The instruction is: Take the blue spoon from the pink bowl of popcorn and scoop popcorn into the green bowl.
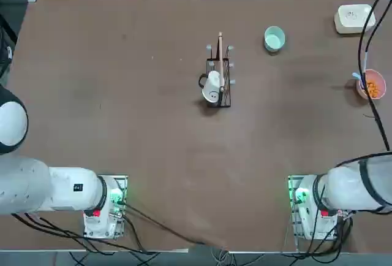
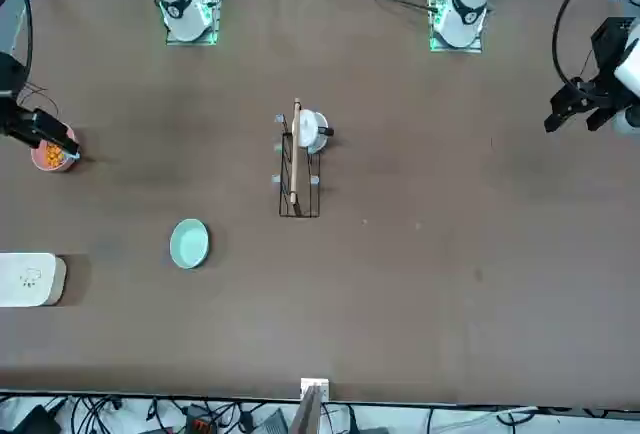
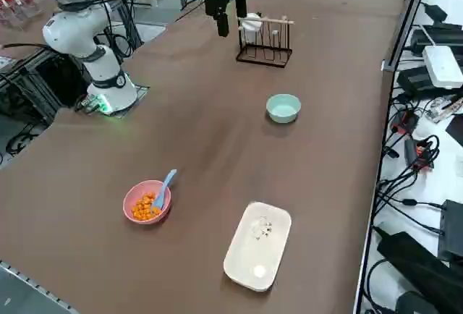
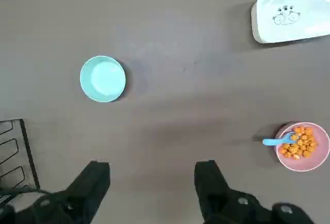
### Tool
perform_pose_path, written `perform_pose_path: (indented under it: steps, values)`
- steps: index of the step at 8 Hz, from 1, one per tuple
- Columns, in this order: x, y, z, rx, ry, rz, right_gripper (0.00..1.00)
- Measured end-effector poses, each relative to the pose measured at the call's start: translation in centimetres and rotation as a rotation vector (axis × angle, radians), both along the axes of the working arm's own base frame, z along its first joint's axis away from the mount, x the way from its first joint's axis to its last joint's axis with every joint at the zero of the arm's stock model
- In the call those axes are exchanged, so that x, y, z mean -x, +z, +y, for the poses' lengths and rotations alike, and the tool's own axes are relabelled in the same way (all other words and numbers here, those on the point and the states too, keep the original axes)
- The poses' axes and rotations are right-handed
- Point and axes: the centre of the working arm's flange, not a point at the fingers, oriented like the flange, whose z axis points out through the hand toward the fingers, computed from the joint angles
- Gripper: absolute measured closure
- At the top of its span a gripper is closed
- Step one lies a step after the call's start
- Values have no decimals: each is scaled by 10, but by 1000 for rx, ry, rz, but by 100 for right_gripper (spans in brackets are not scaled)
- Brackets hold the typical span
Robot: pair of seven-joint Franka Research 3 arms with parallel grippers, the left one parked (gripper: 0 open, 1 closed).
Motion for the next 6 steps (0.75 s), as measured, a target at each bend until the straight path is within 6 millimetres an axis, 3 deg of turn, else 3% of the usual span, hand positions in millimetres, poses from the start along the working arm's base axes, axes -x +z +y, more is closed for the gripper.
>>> perform_pose_path:
  steps: [4,6]
  values:
    - [5,-4,6,9,13,49,0]
    - [18,-25,2,62,9,206,0]
